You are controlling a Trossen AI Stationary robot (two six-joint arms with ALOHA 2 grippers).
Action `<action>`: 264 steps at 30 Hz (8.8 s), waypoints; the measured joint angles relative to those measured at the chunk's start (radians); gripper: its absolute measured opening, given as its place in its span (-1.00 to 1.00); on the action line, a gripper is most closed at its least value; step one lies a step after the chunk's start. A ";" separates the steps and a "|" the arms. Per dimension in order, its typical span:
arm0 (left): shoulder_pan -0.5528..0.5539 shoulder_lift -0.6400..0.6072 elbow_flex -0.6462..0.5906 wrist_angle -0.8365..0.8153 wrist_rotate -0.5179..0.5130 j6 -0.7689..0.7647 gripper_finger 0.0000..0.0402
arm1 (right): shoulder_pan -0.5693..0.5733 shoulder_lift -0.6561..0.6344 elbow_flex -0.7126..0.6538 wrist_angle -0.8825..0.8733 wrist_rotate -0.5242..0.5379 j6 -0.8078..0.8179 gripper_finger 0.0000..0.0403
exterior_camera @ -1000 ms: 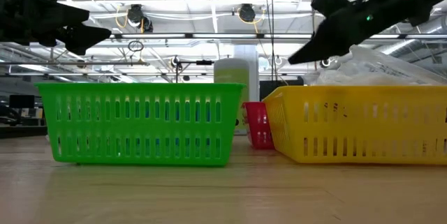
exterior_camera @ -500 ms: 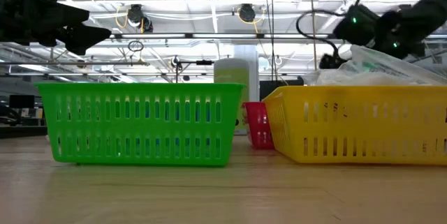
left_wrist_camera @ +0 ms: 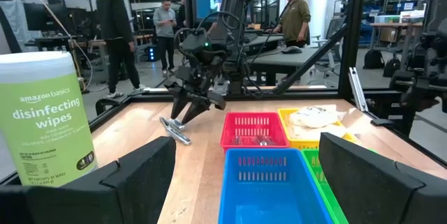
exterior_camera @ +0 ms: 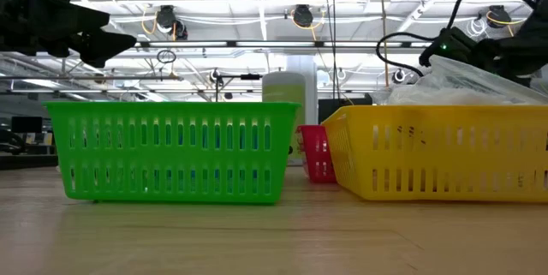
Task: Pick & Place Travel size toiletries
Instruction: Put the nail cutter into the red basket
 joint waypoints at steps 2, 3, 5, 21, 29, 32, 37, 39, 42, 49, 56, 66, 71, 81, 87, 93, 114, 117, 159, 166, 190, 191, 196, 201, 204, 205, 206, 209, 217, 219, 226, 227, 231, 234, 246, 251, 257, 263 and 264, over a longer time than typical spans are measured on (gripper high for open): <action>0.000 0.000 0.000 0.000 0.000 0.000 0.73 | -0.002 0.027 0.000 0.015 -0.043 -0.001 -0.22; 0.000 0.000 0.000 0.000 0.000 0.000 0.73 | -0.002 0.038 0.000 0.019 -0.059 -0.001 -0.23; 0.000 0.000 0.000 0.000 0.000 0.000 0.73 | -0.001 0.061 0.002 0.025 -0.079 -0.001 -0.25; 0.000 0.000 0.000 0.000 0.000 0.000 0.73 | 0.058 0.112 0.003 -0.064 -0.215 0.112 -0.36; 0.000 0.000 0.000 0.000 0.000 0.000 0.73 | 0.060 0.113 0.002 -0.124 -0.215 0.157 -0.36; 0.000 0.000 0.000 0.000 0.000 0.000 0.73 | 0.060 0.113 0.002 -0.134 -0.215 0.163 -0.36; 0.000 0.000 0.000 0.000 0.000 0.000 0.73 | 0.060 0.113 0.001 -0.135 -0.215 0.198 -0.36; 0.000 0.000 0.000 0.000 0.000 0.000 0.73 | 0.060 0.113 0.001 -0.135 -0.214 0.198 -0.36; 0.000 0.000 0.000 0.000 0.000 0.000 0.73 | 0.060 0.113 0.001 -0.135 -0.213 0.200 -0.36; 0.000 0.000 0.000 0.000 0.000 0.000 0.73 | 0.060 0.114 0.001 -0.135 -0.212 0.285 -0.36; 0.000 0.000 0.000 0.000 0.000 0.000 0.73 | 0.056 0.114 0.001 -0.131 -0.204 0.310 -0.36; 0.000 0.000 0.000 0.000 0.000 0.000 0.73 | 0.056 0.114 0.000 -0.006 -0.186 0.303 -0.36; 0.000 0.000 0.000 0.000 0.000 0.000 0.73 | 0.056 0.115 -0.002 0.088 -0.186 0.262 -0.36; 0.000 0.000 0.000 0.000 0.000 0.000 0.73 | 0.055 0.117 -0.003 0.223 -0.183 0.164 -0.36; 0.000 0.000 0.000 0.000 0.000 0.000 0.73 | 0.055 0.116 -0.003 0.230 -0.183 0.087 -0.36; 0.000 0.000 0.000 0.000 0.000 0.000 0.73 | 0.055 0.115 -0.002 0.231 -0.183 -0.034 -0.36; 0.000 0.000 0.000 0.000 0.000 0.000 0.73 | 0.132 0.114 0.165 -0.111 -0.028 -0.151 0.03; 0.000 0.000 0.000 0.000 0.000 0.000 0.73 | 0.132 0.112 0.166 -0.143 -0.033 -0.138 0.01; 0.000 0.000 0.000 0.000 0.000 0.000 0.73 | 0.120 -0.134 0.161 -0.351 0.066 0.117 -0.15; 0.000 0.000 0.000 0.000 0.000 0.000 0.73 | 0.132 -0.216 0.161 -0.416 -0.091 -0.134 -0.15; 0.000 0.000 0.000 0.000 0.000 0.000 0.73 | 0.131 -0.040 0.095 -0.387 0.029 -0.120 -0.15; 0.000 0.000 0.000 0.000 0.000 0.000 0.73 | 0.131 -0.037 0.095 -0.388 0.030 -0.111 -0.15; 0.000 0.000 0.000 0.000 0.000 0.000 0.73 | 0.129 -0.015 0.095 -0.396 0.032 -0.080 -0.16; 0.000 0.000 0.000 0.000 0.000 0.000 0.73 | 0.122 0.020 0.095 -0.404 0.006 -0.061 -0.25; 0.000 0.000 0.000 0.000 0.000 0.000 0.73 | 0.123 0.041 0.095 -0.406 -0.006 -0.049 -0.33; 0.000 0.000 0.000 0.000 0.000 0.000 0.73 | 0.123 0.047 0.095 -0.409 -0.007 -0.049 -0.36; 0.000 0.000 0.000 0.000 0.000 0.000 0.73 | 0.123 0.052 0.095 -0.412 -0.007 -0.049 -0.38; 0.000 0.000 0.000 0.000 0.000 0.000 0.73 | 0.123 0.059 0.094 -0.411 -0.008 -0.049 -0.48; 0.000 0.000 0.000 0.000 0.000 0.000 0.73 | 0.123 0.059 0.093 -0.419 -0.052 -0.043 -0.85; 0.000 0.000 0.000 0.000 0.000 0.000 0.73 | 0.123 0.059 0.093 -0.418 -0.053 -0.023 -0.91; 0.000 0.000 0.000 0.000 0.000 0.000 0.73 | 0.123 0.059 0.093 -0.375 -0.055 0.000 -0.92; 0.000 0.000 0.000 0.000 0.000 0.000 0.73 | 0.123 0.059 0.093 -0.360 -0.055 0.000 -0.92; 0.000 0.000 0.000 0.000 0.000 0.000 0.73 | 0.123 0.050 0.093 -0.300 -0.052 0.000 -0.92; 0.000 0.000 0.000 0.000 0.000 0.000 0.73 | 0.124 0.029 0.091 -0.263 -0.056 0.000 -0.92; 0.000 0.000 0.000 0.000 0.000 0.000 0.73 | 0.124 -0.035 0.088 -0.180 -0.064 0.000 -0.92; 0.000 0.000 0.000 0.000 0.000 0.000 0.73 | 0.124 -0.035 0.090 -0.066 -0.139 0.001 -0.91; 0.000 0.000 0.000 0.000 0.000 0.000 0.73 | 0.125 -0.036 0.091 0.058 -0.209 0.026 -0.91; 0.000 0.000 0.000 0.000 0.000 0.000 0.73 | 0.133 -0.036 0.091 0.126 -0.258 0.052 -0.91; 0.000 0.000 0.000 0.000 0.000 0.000 0.73 | 0.139 -0.036 0.091 0.133 -0.264 0.053 -0.91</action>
